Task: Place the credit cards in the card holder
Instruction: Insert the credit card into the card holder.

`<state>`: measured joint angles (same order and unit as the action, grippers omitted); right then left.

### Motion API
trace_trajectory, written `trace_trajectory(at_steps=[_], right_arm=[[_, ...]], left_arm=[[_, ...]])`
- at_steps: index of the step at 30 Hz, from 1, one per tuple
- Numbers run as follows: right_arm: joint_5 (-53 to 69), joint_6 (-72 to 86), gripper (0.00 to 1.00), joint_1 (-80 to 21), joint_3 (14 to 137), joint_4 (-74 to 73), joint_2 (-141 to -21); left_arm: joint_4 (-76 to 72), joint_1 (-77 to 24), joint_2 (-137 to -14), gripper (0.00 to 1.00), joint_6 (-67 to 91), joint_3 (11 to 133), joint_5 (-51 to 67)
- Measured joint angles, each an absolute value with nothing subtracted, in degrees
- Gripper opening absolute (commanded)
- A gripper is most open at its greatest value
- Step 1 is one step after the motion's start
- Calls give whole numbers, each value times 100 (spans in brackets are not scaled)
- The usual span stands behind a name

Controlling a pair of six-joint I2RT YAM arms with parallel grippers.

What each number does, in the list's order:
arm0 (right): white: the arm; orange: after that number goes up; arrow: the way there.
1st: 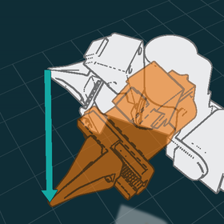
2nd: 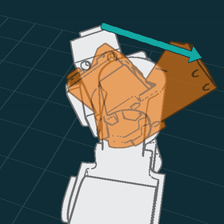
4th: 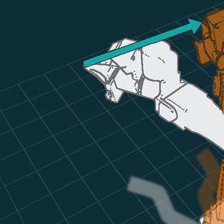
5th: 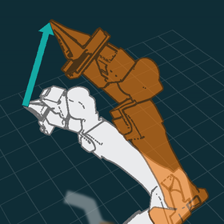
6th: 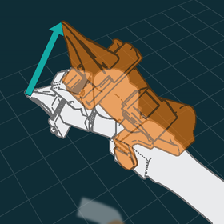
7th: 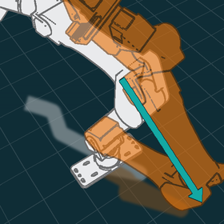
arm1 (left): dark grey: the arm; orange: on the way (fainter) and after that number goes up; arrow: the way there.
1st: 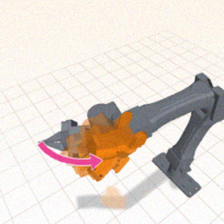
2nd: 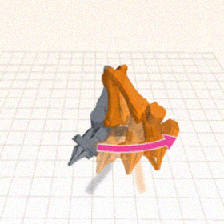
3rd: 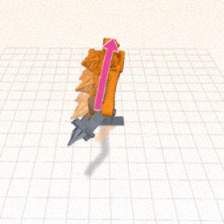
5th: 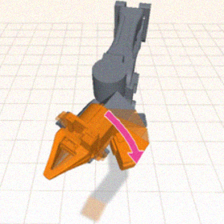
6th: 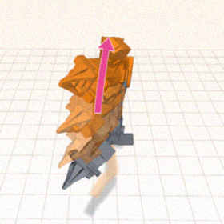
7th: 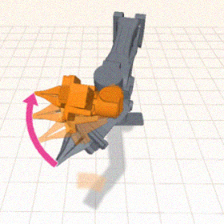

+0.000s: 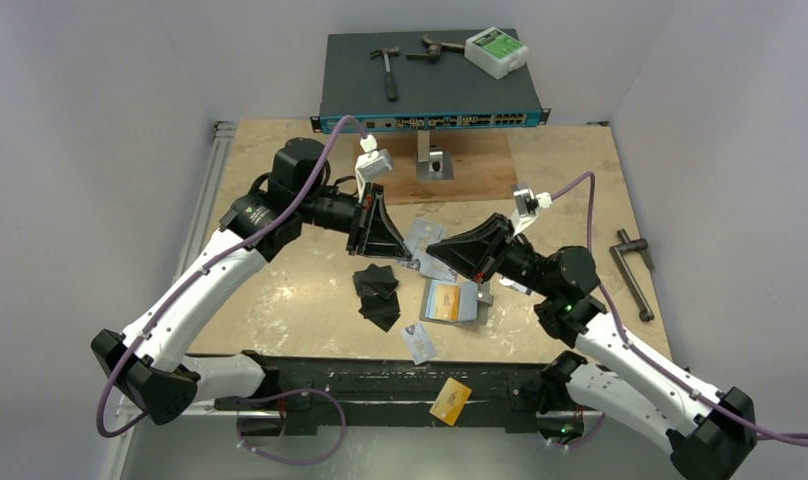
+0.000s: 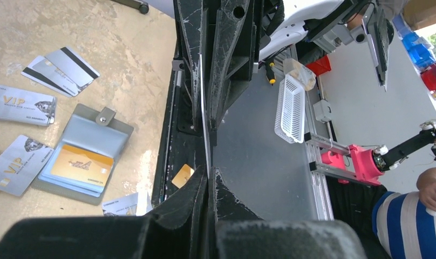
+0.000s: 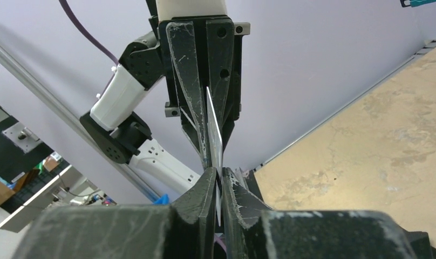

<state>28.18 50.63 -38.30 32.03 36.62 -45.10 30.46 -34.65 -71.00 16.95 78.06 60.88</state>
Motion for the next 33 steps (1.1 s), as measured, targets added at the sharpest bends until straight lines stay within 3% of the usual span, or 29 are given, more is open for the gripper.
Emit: trace_trajectory(at_steps=[12,13,15,16,21,28,33], right_arm=[[2832,5428,0,-3830,3214,4416,-5002],[2829,5439,0,-3830,3214,4431,-5006],[2814,5437,0,-3830,3214,4372,-4982],[2794,5406,0,-3830,3216,4316,-4965],[2587,4910,0,-3828,3645,2832,-4862],[1682,4160,0,-3802,4071,259,-5485],[967,4007,0,-3780,3885,-1267,-5798]], left_arm=[[3002,-3446,-7122,0,1730,7789,5933],[2993,-3446,-7131,5,1741,7789,5927],[2987,-3446,-7153,48,1741,7789,5896],[2993,-3446,-7161,61,1695,7789,5859],[3708,-3450,-7363,78,1219,7968,5391],[5131,-3258,-8103,77,-513,8471,4254],[5374,-3221,-8954,76,-1046,8326,3728]])
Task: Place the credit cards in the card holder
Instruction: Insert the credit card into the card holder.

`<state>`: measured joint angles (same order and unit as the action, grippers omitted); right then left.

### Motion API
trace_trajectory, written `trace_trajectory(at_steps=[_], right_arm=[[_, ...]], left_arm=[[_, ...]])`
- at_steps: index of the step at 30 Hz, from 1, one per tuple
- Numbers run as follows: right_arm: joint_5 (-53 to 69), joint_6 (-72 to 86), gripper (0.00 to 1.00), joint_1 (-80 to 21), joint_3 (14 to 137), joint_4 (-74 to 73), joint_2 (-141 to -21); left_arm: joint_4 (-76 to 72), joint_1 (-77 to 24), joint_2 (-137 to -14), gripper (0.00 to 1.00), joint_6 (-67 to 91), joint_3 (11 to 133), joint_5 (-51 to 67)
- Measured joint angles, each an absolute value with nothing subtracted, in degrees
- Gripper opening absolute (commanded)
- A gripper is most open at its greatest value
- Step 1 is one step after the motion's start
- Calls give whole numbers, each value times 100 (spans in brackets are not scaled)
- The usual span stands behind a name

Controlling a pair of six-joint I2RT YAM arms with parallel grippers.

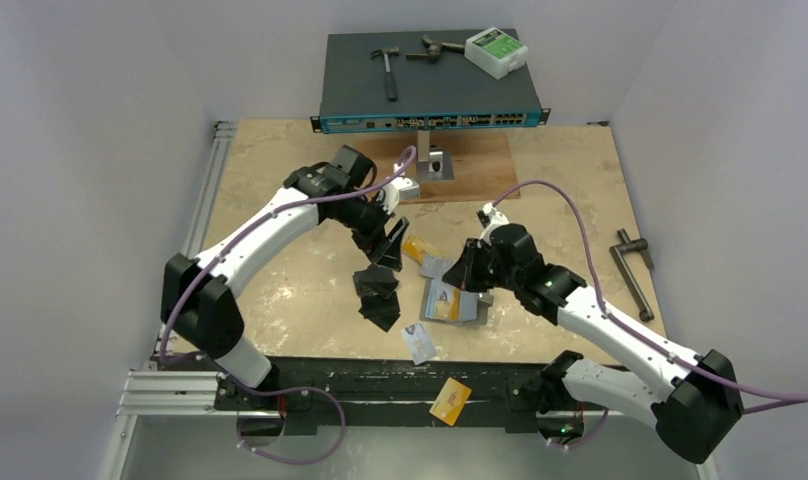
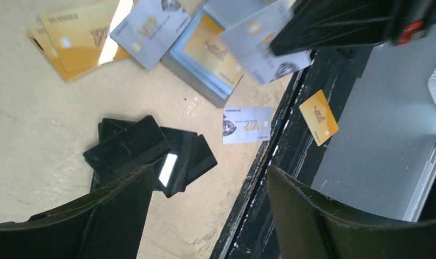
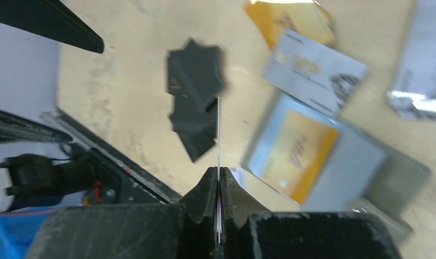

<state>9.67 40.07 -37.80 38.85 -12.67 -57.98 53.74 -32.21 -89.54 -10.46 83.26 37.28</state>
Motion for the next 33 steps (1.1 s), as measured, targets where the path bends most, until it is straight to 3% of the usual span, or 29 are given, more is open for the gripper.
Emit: trace_trajectory(at_steps=[13,21,33], right_arm=[[-561,4180,0,-3680,3756,-3006,-5238],[-1039,4353,0,-3610,3756,-3326,-5487],[-1505,4604,0,-3603,3769,-3708,-5577]], left_arm=[[3649,-3730,-9896,70,816,7170,3841],[2808,-4069,-10674,55,1538,7061,3868],[2099,-4128,-10768,53,1920,6705,3905]])
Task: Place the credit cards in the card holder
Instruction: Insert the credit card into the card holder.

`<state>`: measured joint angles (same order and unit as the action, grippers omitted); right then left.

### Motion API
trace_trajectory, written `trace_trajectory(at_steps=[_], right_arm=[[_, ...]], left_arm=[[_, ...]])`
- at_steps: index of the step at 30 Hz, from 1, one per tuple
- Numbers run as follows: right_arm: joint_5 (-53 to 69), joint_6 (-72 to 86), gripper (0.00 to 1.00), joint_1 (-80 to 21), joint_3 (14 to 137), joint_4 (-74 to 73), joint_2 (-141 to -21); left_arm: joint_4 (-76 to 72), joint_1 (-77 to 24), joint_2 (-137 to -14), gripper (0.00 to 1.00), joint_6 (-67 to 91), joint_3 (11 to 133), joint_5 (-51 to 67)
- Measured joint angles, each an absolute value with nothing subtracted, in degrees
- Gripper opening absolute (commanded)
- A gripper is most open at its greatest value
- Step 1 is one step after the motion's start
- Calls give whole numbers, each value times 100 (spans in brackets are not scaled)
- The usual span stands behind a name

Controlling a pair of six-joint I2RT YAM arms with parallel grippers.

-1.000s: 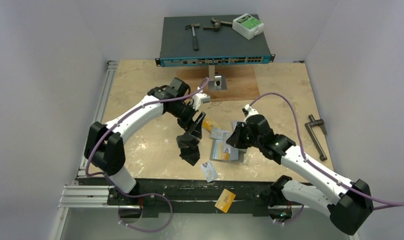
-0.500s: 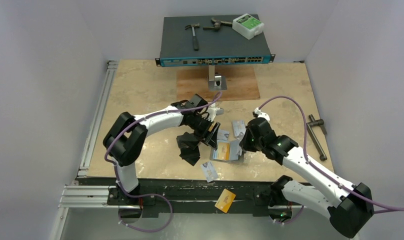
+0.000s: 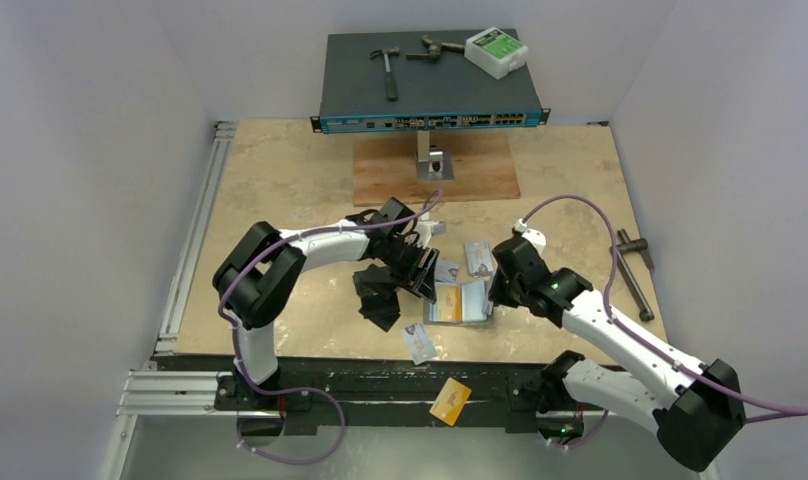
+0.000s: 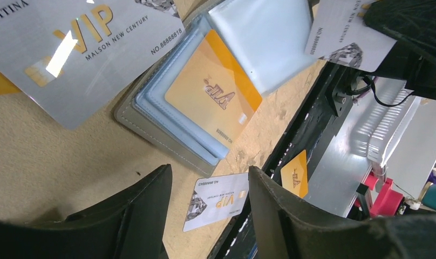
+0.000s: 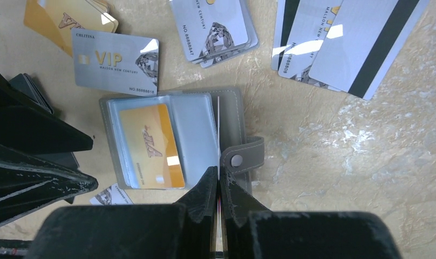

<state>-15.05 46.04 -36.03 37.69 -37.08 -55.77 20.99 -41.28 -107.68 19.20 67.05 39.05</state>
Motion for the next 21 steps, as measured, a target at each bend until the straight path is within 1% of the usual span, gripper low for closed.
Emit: trace_trajectory(at_steps=[5,15,18,21], right_arm=[[-1559,4624,0,-3603,3791,-3789,-5509],[-1549,4600,0,-3603,3780,-3564,-6239],[-1531,4576,0,-3603,3712,-3468,-6235],[-1474,4545,0,-3603,3638,-3374,-6272]], left_arm=[[1979,-4141,-10770,59,2049,6512,3881],[1776,-4145,-10763,60,2270,6211,3913],[1699,-4145,-10766,57,2362,6189,3951],[1568,-4145,-10781,50,2502,6147,4060]])
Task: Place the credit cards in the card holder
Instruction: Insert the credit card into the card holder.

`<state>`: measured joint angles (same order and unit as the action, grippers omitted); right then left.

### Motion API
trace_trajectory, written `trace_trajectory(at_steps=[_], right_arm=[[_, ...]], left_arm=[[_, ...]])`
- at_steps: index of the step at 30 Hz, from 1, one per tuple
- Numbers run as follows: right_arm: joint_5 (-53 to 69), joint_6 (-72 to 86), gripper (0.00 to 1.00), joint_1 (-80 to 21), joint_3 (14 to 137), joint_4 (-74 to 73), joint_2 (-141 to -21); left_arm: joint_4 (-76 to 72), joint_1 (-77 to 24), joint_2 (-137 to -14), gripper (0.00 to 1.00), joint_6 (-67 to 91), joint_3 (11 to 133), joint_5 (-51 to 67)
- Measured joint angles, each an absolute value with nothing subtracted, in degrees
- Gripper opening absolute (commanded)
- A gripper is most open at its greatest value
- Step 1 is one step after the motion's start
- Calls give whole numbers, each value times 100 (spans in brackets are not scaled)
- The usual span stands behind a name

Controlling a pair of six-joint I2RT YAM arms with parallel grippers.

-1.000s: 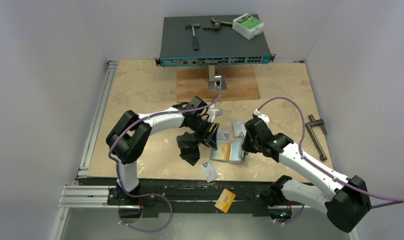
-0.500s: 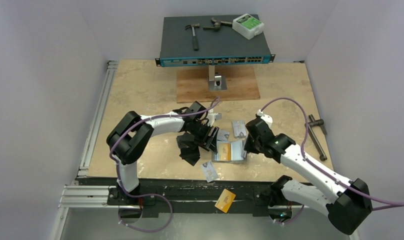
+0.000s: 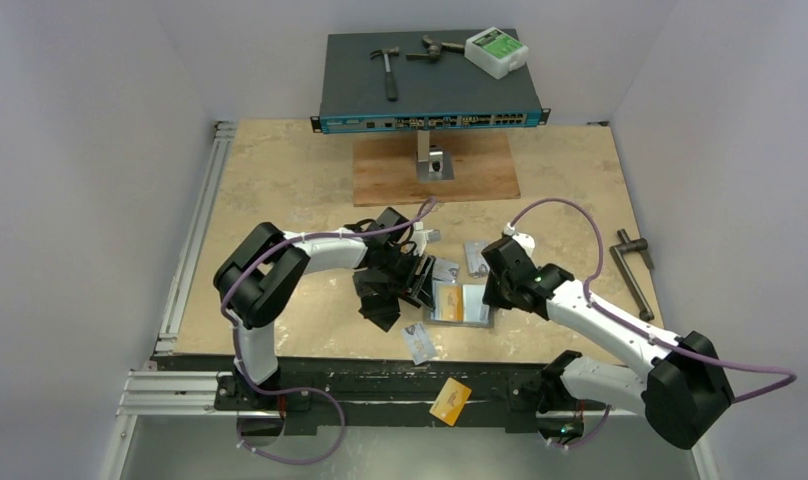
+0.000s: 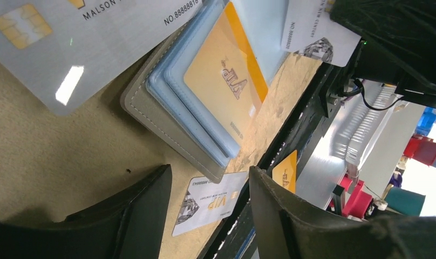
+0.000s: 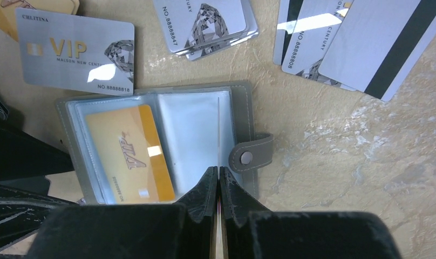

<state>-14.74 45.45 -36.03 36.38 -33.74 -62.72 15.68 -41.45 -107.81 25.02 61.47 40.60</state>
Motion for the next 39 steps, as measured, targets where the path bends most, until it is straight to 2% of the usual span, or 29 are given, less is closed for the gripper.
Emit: trace_trajectory(at_steps=[9,18,20,28,39], right_arm=[[-1188,4556,0,-3599,3273,-2856,-6370],[-972,4609,0,-3597,3068,-2541,-6233],[-917,4628,0,-3597,3026,-2502,-6206],[-808,4644,0,-3599,3109,-2821,-6014],[-770,4447,0,-3640,4200,-2888,-5784]], left_arm=[[1107,-4130,-10888,19,2864,6099,4423],[941,-4130,-11034,16,3057,6108,4619],[928,-4128,-11083,0,3087,6136,4622],[1129,-4139,-11056,0,2858,6281,4547],[2261,-4141,-10324,0,2244,6742,4233]])
